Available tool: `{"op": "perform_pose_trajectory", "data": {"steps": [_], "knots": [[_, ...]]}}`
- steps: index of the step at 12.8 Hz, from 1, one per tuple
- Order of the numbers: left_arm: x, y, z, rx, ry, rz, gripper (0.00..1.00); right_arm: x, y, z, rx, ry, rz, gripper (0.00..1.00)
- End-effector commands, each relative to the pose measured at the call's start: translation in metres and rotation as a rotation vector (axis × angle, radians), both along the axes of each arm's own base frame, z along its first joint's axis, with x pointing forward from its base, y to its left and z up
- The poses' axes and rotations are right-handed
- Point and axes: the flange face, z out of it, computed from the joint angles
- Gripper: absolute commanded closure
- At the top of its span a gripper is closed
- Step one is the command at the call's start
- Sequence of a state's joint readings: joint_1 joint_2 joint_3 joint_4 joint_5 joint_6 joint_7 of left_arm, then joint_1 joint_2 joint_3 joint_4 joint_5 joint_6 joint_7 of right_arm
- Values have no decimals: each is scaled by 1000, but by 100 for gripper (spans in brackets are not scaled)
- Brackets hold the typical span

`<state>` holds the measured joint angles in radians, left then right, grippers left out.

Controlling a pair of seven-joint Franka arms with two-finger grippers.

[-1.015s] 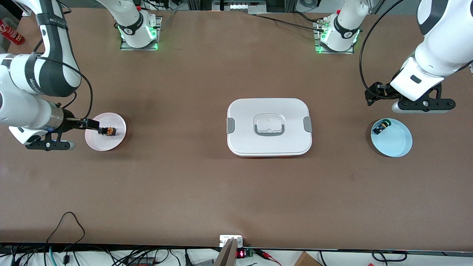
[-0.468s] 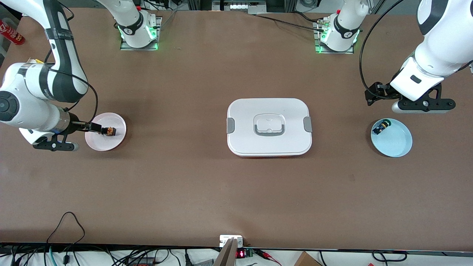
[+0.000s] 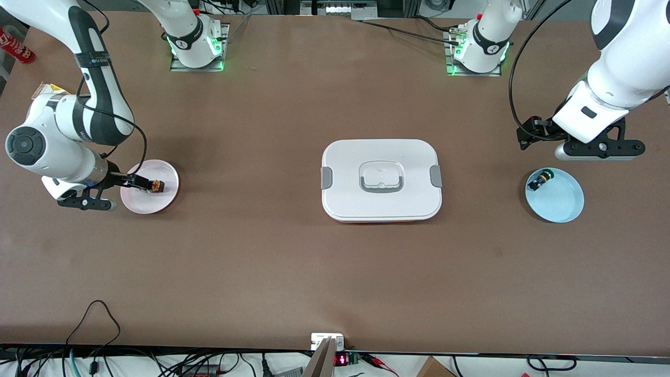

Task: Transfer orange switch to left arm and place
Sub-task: 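Lower the right gripper onto the orange switch on the white plate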

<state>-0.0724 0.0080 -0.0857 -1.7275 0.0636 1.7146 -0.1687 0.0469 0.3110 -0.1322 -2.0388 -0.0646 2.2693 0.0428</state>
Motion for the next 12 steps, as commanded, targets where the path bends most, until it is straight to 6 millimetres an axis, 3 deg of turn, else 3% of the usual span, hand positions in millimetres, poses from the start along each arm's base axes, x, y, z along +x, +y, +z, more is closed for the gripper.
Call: {"op": "perform_pose_trajectory", "data": {"steps": [1, 4, 12], "knots": [[2, -3, 4, 18, -6, -1, 0, -11, 1, -20, -4, -24, 12, 0], [2, -3, 4, 18, -6, -1, 0, -14, 2, -46, -5, -7, 24, 0], [2, -2, 4, 18, -6, 1, 0, -23, -6, -78, -1, 16, 29, 0]]}}
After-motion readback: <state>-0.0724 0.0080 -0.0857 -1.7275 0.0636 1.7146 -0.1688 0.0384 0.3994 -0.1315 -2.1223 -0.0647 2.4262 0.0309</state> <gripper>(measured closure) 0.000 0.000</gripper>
